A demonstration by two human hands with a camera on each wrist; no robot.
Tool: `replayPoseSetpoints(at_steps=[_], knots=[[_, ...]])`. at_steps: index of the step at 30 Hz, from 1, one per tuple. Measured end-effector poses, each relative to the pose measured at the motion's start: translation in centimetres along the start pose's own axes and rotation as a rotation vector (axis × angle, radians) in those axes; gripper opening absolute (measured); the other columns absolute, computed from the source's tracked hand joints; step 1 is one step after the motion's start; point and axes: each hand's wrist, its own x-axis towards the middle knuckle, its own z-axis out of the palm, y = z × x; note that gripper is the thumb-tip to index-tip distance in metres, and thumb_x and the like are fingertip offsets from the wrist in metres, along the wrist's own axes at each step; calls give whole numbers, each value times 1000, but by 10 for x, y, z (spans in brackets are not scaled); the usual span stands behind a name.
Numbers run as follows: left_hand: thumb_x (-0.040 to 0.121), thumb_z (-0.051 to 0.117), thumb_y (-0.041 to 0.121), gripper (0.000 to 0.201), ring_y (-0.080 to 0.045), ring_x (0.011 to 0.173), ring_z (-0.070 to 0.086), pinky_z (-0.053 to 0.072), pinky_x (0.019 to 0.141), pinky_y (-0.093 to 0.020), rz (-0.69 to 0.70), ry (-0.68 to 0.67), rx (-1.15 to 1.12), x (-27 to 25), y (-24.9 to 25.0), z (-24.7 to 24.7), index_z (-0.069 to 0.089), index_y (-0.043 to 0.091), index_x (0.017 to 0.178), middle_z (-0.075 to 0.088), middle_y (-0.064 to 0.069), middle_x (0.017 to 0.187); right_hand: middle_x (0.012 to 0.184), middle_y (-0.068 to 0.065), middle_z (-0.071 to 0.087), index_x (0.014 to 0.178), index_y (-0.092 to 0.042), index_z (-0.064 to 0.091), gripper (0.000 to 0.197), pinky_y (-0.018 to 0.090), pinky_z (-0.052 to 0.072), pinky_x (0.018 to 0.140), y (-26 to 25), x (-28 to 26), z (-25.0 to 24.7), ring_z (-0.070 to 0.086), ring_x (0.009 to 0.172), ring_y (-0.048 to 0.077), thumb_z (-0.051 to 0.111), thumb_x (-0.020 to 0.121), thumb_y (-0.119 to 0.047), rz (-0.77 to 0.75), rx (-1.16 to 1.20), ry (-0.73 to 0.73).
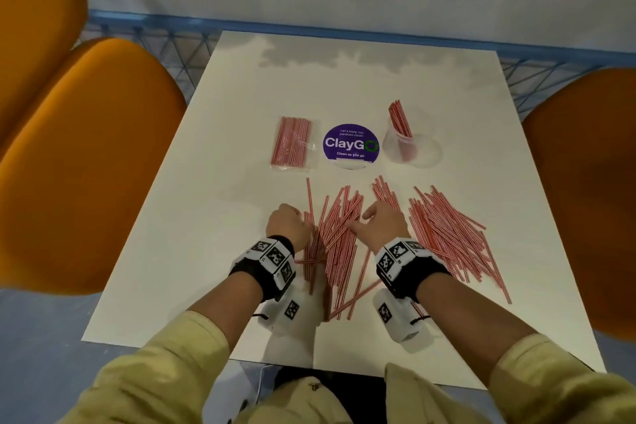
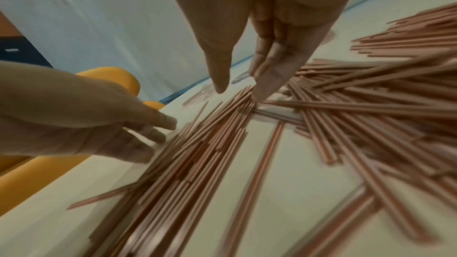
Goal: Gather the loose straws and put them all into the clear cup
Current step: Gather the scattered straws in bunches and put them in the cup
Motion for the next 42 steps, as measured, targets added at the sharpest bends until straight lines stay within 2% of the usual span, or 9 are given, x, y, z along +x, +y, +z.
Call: replayPoseSetpoints(at_steps=[7, 10, 13, 15, 17, 26, 33, 38, 42], knots=[[89, 57, 39, 40, -20, 81, 59, 48, 74, -28, 88, -118, 113, -6, 15, 9, 69, 1, 95, 65, -8, 83, 62, 17, 61, 66, -2, 64, 46, 33, 50, 63, -16, -5, 7, 60, 62, 29, 69, 77, -46, 41, -62, -84], [92, 52, 36, 36, -23, 76, 59, 42, 66, -25, 114, -145, 75, -5, 22, 18, 69, 7, 81, 59, -5, 65, 65, 16, 63, 70, 0, 67, 41, 36, 55, 75, -22, 1, 17, 60, 65, 29, 67, 80, -41, 7, -71, -60], [93, 50, 26, 28, -26, 100, 62, 42, 80, -25, 104, -128, -59, -4, 23, 24, 66, 5, 102, 69, -11, 102, 86, 12, 73, 89, -7, 75, 28, 25, 50, 61, -20, 9, 22, 63, 77, 23, 64, 83, -33, 9, -41, -93], [95, 47, 25, 32, -25, 109, 60, 42, 88, -25, 76, -124, -131, -4, 23, 26, 61, 7, 117, 66, -9, 117, 100, 10, 74, 99, -9, 73, 27, 26, 53, 73, -15, 14, 25, 67, 94, 24, 63, 84, -29, 41, 50, -136], [96, 43, 26, 34, -28, 107, 61, 44, 86, -27, 49, -153, -180, -5, 26, 26, 60, 6, 118, 66, -13, 116, 107, 14, 72, 104, -7, 71, 27, 35, 54, 90, -11, 16, 27, 67, 101, 28, 64, 85, -25, 103, 230, -168], [101, 26, 36, 54, -36, 119, 51, 40, 95, -34, 22, -192, -301, -6, 42, 25, 42, -8, 128, 51, -25, 132, 122, 16, 65, 119, -3, 63, 32, 36, 47, 102, -21, 9, 25, 62, 113, 28, 56, 89, -6, 108, 505, -147], [97, 23, 50, 66, -35, 116, 53, 41, 101, -39, 70, -152, -403, -7, 48, 21, 45, -5, 127, 55, -23, 126, 105, 16, 70, 115, -5, 67, 32, 25, 51, 82, -34, 12, 7, 63, 89, 19, 53, 86, 1, -50, 483, -121], [100, 27, 40, 54, -34, 113, 55, 41, 95, -35, 111, -22, -503, -3, 52, 13, 48, -4, 122, 58, -20, 123, 69, -1, 60, 105, -3, 68, 25, 10, 49, 57, -37, 16, 4, 55, 59, 8, 63, 80, -2, -62, 548, -54], [99, 30, 40, 50, -28, 104, 57, 41, 87, -30, 137, 65, -630, 3, 57, 1, 49, -2, 119, 60, -16, 115, 102, 2, 69, 105, -14, 66, 38, 41, 51, 95, -33, 18, 8, 64, 95, 20, 59, 83, -44, -26, 537, -169]])
